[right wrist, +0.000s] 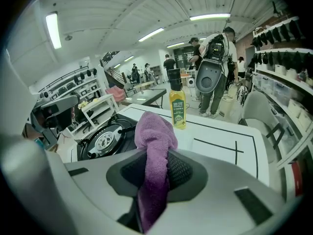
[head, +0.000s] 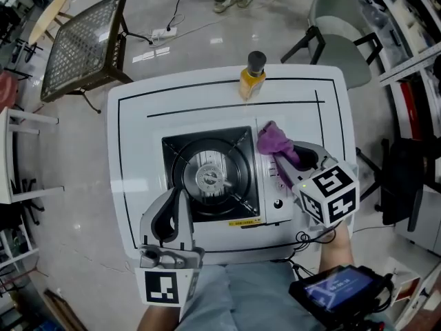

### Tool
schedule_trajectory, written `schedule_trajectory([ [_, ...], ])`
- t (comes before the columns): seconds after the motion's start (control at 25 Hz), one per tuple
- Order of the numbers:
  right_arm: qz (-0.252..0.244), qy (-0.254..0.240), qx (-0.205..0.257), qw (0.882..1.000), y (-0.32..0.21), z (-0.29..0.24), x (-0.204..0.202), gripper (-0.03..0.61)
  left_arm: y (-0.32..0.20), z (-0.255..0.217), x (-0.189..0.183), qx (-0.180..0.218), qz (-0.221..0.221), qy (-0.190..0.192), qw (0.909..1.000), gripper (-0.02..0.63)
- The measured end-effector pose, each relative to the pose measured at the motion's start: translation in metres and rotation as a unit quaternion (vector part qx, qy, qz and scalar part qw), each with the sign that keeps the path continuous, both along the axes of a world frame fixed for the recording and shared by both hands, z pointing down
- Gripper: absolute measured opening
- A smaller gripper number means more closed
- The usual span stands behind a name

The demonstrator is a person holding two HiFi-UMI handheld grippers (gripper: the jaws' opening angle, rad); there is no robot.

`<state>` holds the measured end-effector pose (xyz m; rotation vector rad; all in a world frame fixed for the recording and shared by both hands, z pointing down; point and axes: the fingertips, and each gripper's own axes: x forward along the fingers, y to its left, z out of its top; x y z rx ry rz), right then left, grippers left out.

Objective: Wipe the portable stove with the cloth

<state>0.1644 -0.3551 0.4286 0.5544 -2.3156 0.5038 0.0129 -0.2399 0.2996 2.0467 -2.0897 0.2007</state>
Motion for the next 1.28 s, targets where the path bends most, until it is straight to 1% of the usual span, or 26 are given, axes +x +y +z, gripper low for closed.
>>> schedule_trajectory([
  [0.08,0.001,0.002,0.005,1.000,-0.008,0.001,-0.005,0.110,-0.005,-0.001,-0.005,0.005,-0.001,-0.002,1.0000,0.018],
  [0.2,0.002,0.004,0.014,1.000,-0.017,0.002,-0.012,0.110,-0.001,0.011,-0.015,-0.019,-0.014,-0.003,0.9997,0.018],
  [0.32,0.006,0.003,0.026,1.000,-0.028,0.001,-0.019,0.110,-0.004,0.013,-0.023,-0.023,-0.020,-0.003,0.9995,0.018],
  [0.36,0.010,0.002,0.031,0.999,-0.033,0.000,-0.021,0.110,-0.002,0.016,-0.026,-0.032,-0.025,-0.002,0.9992,0.018],
  [0.44,0.024,-0.002,0.045,0.999,-0.044,-0.004,-0.026,0.110,0.000,0.018,-0.030,-0.043,-0.030,-0.004,0.9986,0.018],
  [0.56,0.052,-0.009,0.068,0.996,-0.057,-0.006,-0.026,0.110,0.000,0.019,-0.031,-0.041,-0.026,-0.006,0.9988,0.018],
  [0.68,0.070,-0.003,0.087,0.994,-0.060,-0.010,-0.019,0.110,0.006,0.027,-0.034,-0.044,-0.022,-0.002,0.9988,0.018],
  [0.8,0.085,0.017,0.109,0.990,-0.054,-0.023,-0.011,0.110,0.009,0.023,-0.043,-0.022,-0.007,0.006,0.9997,0.018],
  [0.92,0.113,0.031,0.129,0.985,-0.041,-0.046,-0.004,0.110,0.008,0.002,-0.051,0.024,0.027,0.012,0.9993,0.018],
  [1.0,0.133,0.038,0.140,0.980,-0.030,-0.065,0.001,0.110,0.012,-0.008,-0.058,0.041,0.047,0.018,0.9979,0.018],
  [1.12,0.155,0.061,0.174,0.970,-0.019,-0.102,0.008,0.110,0.020,-0.016,-0.073,0.045,0.069,0.030,0.9962,0.018],
  [1.28,0.164,0.093,0.223,0.956,-0.016,-0.154,0.009,0.110,0.027,-0.035,-0.098,0.056,0.083,0.021,0.9948,0.018],
])
